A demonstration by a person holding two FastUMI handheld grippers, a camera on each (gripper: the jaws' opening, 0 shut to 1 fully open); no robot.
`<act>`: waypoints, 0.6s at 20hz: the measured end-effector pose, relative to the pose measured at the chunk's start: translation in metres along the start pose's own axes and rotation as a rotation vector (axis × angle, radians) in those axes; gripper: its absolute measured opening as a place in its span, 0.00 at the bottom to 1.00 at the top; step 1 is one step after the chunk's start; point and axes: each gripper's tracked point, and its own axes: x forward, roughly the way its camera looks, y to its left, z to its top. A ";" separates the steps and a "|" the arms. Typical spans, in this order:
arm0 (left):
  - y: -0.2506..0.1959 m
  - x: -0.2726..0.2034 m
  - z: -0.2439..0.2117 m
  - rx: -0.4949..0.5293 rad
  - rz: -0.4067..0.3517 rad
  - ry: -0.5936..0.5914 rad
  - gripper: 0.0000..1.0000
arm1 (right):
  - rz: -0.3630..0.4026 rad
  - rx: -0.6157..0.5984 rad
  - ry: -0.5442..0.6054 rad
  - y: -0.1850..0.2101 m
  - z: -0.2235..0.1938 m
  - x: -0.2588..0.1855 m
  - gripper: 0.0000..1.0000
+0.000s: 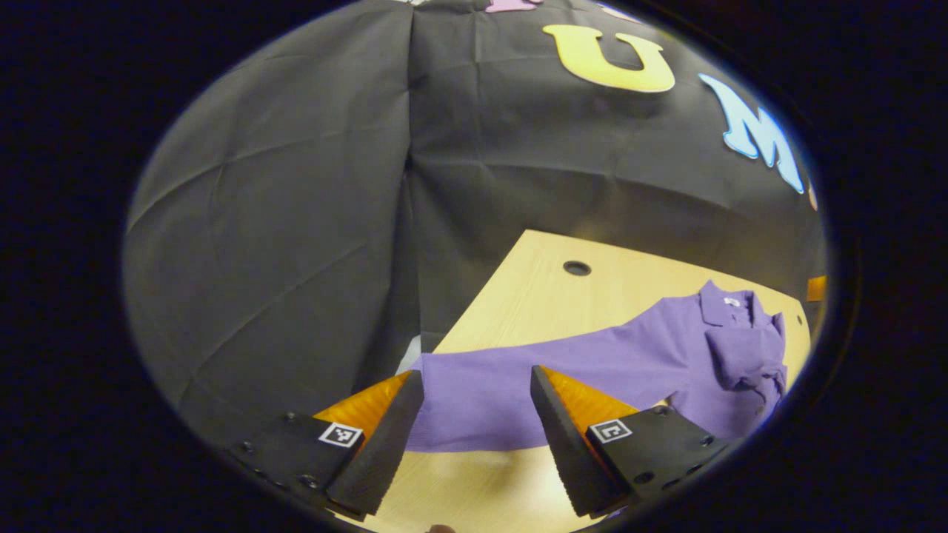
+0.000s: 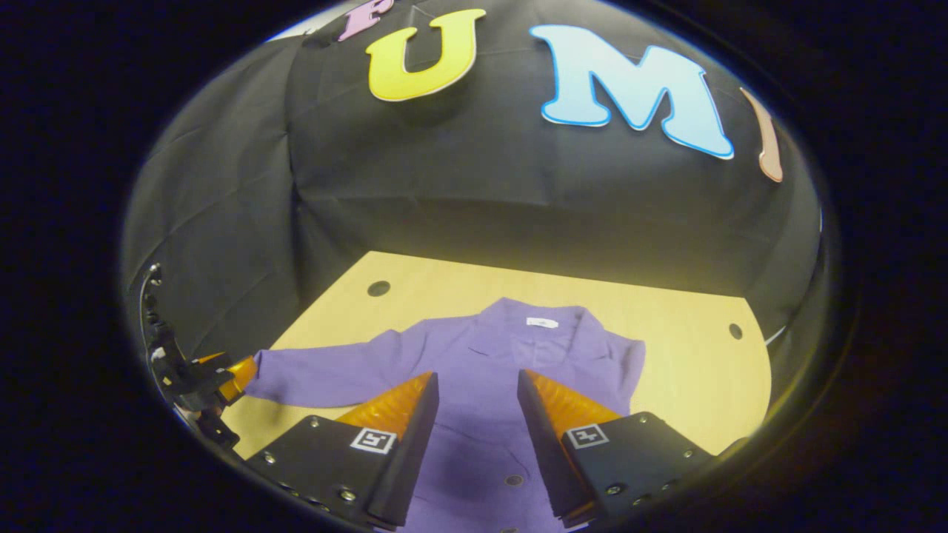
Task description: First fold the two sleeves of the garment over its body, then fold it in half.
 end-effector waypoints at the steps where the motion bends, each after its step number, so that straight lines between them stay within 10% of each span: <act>1: 0.006 0.006 -0.008 -0.004 0.009 0.018 0.97 | -0.015 0.004 0.007 -0.006 -0.003 -0.002 0.69; 12: 0.028 0.038 -0.071 -0.045 0.047 0.181 0.96 | -0.064 0.052 0.049 -0.022 -0.021 -0.005 0.69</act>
